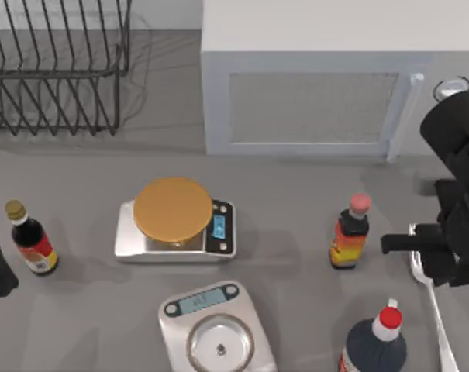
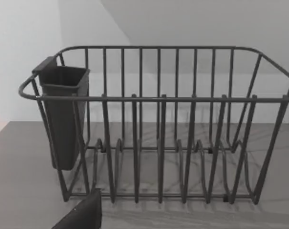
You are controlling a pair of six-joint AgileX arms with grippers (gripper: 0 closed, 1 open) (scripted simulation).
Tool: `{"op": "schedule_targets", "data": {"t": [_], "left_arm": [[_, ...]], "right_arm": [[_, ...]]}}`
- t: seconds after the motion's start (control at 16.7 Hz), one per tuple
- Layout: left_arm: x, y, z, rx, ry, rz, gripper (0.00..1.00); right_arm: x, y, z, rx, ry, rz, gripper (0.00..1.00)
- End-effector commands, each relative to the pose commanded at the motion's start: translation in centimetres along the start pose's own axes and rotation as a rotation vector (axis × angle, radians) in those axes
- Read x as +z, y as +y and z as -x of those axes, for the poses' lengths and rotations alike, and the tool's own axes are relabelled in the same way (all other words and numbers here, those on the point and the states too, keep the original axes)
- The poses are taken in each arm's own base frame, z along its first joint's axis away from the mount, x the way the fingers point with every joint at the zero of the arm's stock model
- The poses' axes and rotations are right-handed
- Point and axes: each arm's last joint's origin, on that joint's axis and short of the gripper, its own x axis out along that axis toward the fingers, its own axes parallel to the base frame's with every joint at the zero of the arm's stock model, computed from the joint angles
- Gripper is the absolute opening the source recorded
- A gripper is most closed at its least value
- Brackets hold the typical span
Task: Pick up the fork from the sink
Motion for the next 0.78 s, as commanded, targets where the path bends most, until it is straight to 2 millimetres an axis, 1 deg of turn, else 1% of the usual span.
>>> {"op": "schedule_targets", "data": {"t": [0.42, 0.48, 0.78], "left_arm": [[0.0, 0.0, 0.0, 0.0, 0.0, 0.0, 1.0], [0.0, 0.0, 0.0, 0.0, 0.0, 0.0, 1.0], [0.0, 0.0, 0.0, 0.0, 0.0, 0.0, 1.0]], "right_arm": [[0.0, 0.0, 0.0, 0.0, 0.0, 0.0, 0.98], [0.0, 0.0, 0.0, 0.0, 0.0, 0.0, 1.0], [0.0, 0.0, 0.0, 0.0, 0.0, 0.0, 1.0]]}}
